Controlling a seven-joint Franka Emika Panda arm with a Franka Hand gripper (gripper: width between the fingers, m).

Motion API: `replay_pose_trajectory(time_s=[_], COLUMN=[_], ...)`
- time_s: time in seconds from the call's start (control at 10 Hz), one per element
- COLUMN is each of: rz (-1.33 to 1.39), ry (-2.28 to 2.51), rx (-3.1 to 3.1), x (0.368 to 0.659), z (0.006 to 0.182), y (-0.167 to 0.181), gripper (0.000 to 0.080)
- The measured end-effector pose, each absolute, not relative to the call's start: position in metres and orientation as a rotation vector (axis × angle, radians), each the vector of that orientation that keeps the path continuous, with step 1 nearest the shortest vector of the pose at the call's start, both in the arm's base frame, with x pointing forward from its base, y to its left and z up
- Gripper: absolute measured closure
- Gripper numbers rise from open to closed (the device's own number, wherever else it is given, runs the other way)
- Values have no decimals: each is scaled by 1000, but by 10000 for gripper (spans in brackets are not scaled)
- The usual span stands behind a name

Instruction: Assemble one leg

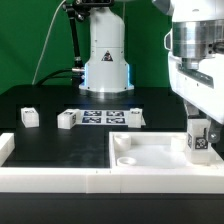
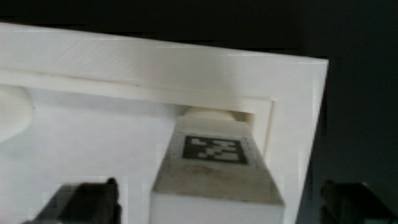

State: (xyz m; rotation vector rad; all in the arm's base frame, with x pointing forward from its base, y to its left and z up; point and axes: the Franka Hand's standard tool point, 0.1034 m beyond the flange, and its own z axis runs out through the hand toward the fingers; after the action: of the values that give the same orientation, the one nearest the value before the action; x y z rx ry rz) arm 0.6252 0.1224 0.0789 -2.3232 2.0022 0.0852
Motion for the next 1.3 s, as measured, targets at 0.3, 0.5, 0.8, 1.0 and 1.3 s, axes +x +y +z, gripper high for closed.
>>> replay_pose_trajectory(time_s=[0.3, 0.5, 0.8, 1.0, 1.3], rz=[72, 59, 39, 23, -24], ry=[1514, 1223, 718, 428, -37], rx=[-2665, -2817, -2982, -3042, -3096], x=[623, 621, 621, 622, 626], z=[77, 75, 75, 75, 76], y=[125, 127, 129, 126, 123], gripper=[152, 150, 150, 150, 150])
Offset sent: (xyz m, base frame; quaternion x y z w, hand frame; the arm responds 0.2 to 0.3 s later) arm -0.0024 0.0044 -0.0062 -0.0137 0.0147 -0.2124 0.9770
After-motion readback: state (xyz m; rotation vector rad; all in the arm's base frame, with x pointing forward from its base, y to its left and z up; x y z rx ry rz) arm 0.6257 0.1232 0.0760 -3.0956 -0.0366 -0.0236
